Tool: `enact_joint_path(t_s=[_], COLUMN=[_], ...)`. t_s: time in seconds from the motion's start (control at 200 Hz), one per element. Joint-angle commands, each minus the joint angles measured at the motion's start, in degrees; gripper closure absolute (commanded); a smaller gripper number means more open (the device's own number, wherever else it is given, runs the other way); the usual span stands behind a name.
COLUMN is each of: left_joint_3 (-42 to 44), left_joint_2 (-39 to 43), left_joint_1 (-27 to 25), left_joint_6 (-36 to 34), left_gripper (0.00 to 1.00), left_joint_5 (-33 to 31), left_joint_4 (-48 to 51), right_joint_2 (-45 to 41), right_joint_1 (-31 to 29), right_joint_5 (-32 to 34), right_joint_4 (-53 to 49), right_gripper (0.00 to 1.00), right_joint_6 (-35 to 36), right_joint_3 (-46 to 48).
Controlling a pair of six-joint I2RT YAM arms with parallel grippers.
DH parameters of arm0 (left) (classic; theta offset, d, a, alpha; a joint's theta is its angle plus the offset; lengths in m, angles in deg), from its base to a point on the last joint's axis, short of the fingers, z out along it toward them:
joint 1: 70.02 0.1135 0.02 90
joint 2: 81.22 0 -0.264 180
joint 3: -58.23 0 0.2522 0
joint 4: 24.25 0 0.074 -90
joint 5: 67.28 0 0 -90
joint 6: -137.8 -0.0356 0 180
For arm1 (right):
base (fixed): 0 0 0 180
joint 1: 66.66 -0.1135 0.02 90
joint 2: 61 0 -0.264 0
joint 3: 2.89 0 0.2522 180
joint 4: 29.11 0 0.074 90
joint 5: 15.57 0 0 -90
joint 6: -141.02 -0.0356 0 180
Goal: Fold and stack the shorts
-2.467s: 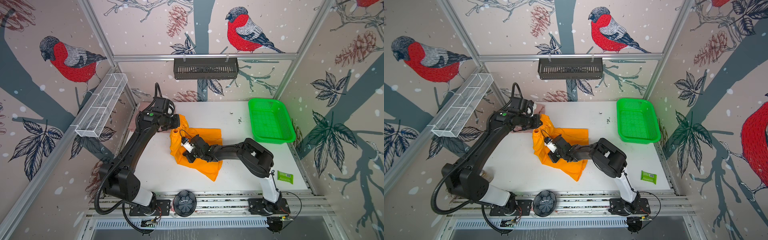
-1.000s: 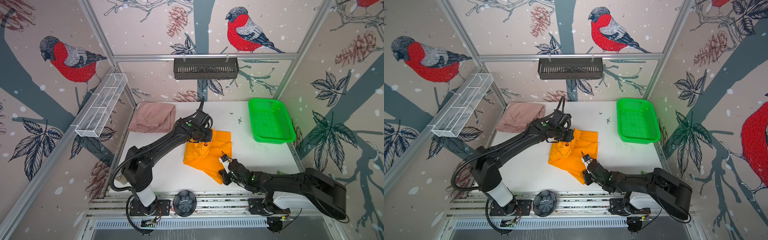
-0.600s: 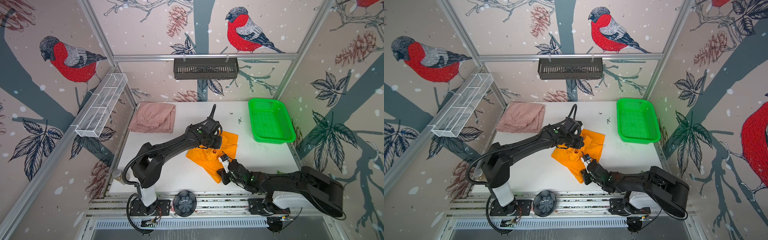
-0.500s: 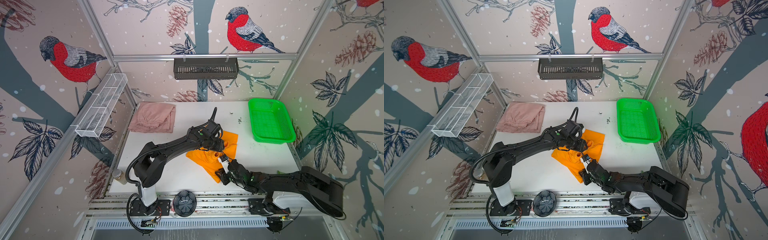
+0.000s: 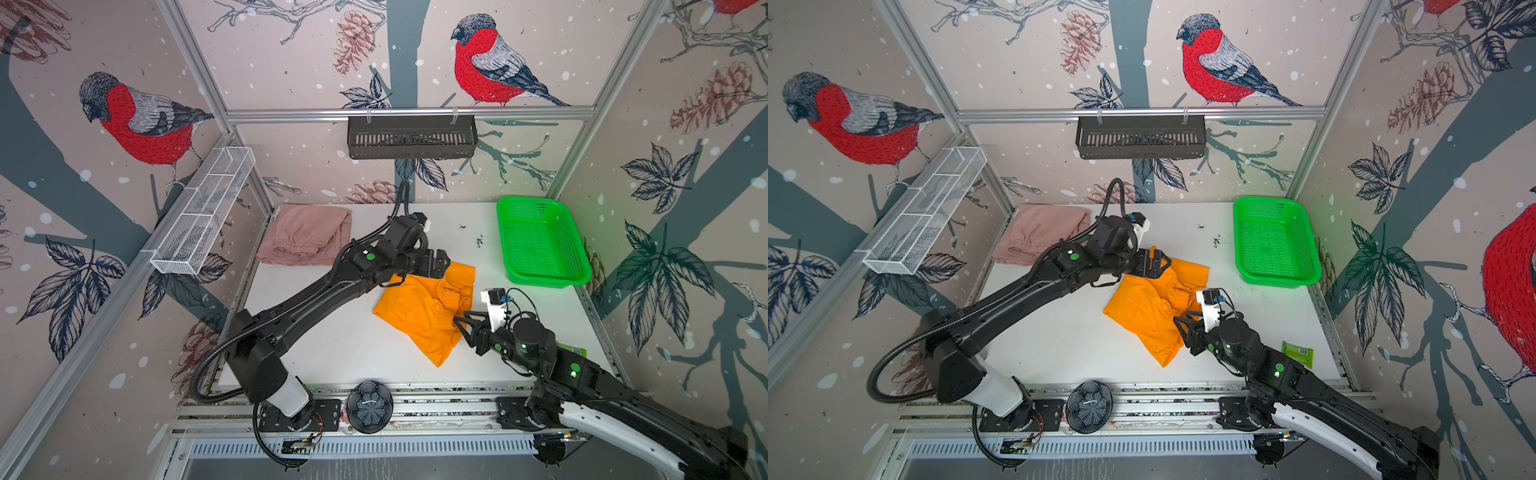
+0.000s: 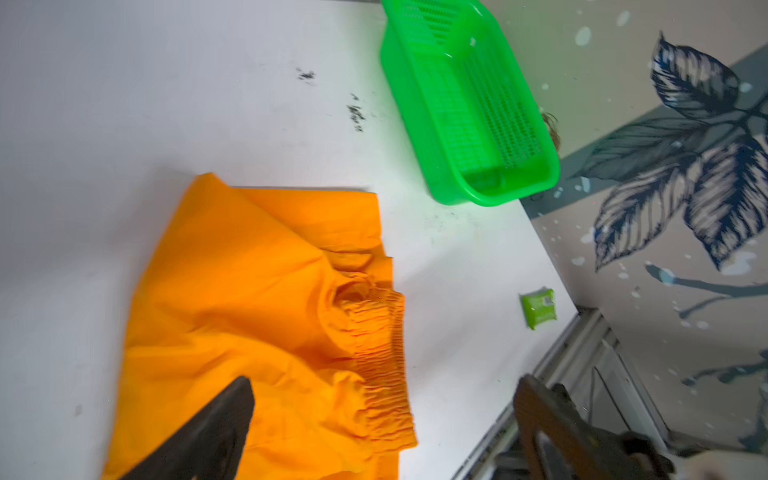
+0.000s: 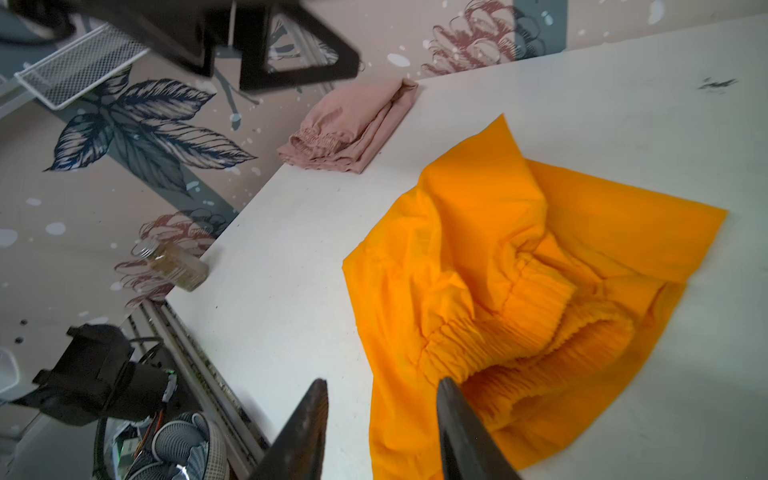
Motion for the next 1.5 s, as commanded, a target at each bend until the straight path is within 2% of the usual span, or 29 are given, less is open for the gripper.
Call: enact_joint_path(t_s=[0.0,0.09,0.155,0.215,0.33,0.425,0.655,0.74,0.84,0.935,1.005,1.055,1.14,1.17,1.23,1.326,1.401,1.496], left_joint_3=[9.6,16.9,19.7,21.0,19.9,19.3,25.3,27.3,28.3,28.7,28.7,28.2,26.0,24.7,21.7,16.6,15.9,19.5], left_joint_2=[4.5,6.4,6.0,5.2,2.4,-0.1,-4.2,-6.5,-9.8,-11.2,-11.6,-11.5,-10.5,-9.8,-8.0,-4.8,-1.7,2.7], left_joint_1=[0.9,0.9,0.5,-0.8,-5.1,-6.8,-11.1,-13.2,-14.7,-16.9,-17.9,-17.9,-17.9,-18.0,-17.8,-17.6,-16.4,-11.9], left_joint_6=[-0.2,0.9,1.3,0.5,-3.8,-4.5,-3.6,-3.7,-2.5,-2.0,-2.0,-2.0,-2.8,-3.1,-3.1,-1.3,1.5,4.6], left_gripper=[0.08,0.19,0.32,0.4,0.41,0.41,0.45,0.51,0.64,0.68,0.68,0.65,0.54,0.46,0.24,0.04,0.03,0.03], left_joint_5=[-1.4,2.7,4.6,5.0,2.3,1.8,2.7,1.9,3.6,2.0,1.2,0.7,-1.2,-2.2,-4.8,-11.9,-16.8,-15.5], left_joint_4=[-3.9,-11.5,-15.7,-19.1,-21.8,-22.7,-28.1,-29.0,-28.6,-27.7,-27.5,-27.0,-25.0,-23.6,-19.5,-10.9,-6.5,-6.8], right_joint_2=[7.1,19.3,26.8,31.8,40.3,45.4,51.4,51.8,51.0,48.2,45.5,43.4,38.8,37.9,37.2,40.2,45.7,54.1], right_joint_1=[4.6,10.5,14.7,17.3,21.6,23.9,25.9,26.9,29.3,30.9,31.9,32.2,31.9,31.7,31.0,29.2,27.3,25.0], right_joint_5=[2.0,-3.2,-8.4,-12.1,-17.9,-22.4,-26.8,-26.0,-25.2,-23.1,-22.8,-22.7,-21.9,-21.8,-22.2,-24.2,-23.9,-24.2], right_joint_4=[-1.0,2.5,3.1,3.8,5.5,8.0,17.0,19.3,21.2,21.5,21.4,19.9,15.4,14.1,12.7,11.8,11.0,8.7], right_gripper=[0.52,0.51,0.52,0.52,0.55,0.61,0.68,0.72,0.75,0.75,0.68,0.67,0.62,0.58,0.52,0.42,0.37,0.36], right_joint_6=[3.3,7.7,10.2,11.9,14.7,15.0,11.9,9.6,6.8,4.6,4.0,4.4,6.6,7.7,10.0,14.5,17.8,21.7], right_joint_3=[-5.9,-12.6,-17.8,-21.5,-24.4,-22.5,-12.7,-9.0,-5.2,-2.2,-1.0,-1.4,-5.0,-6.8,-10.6,-17.1,-22.6,-30.9])
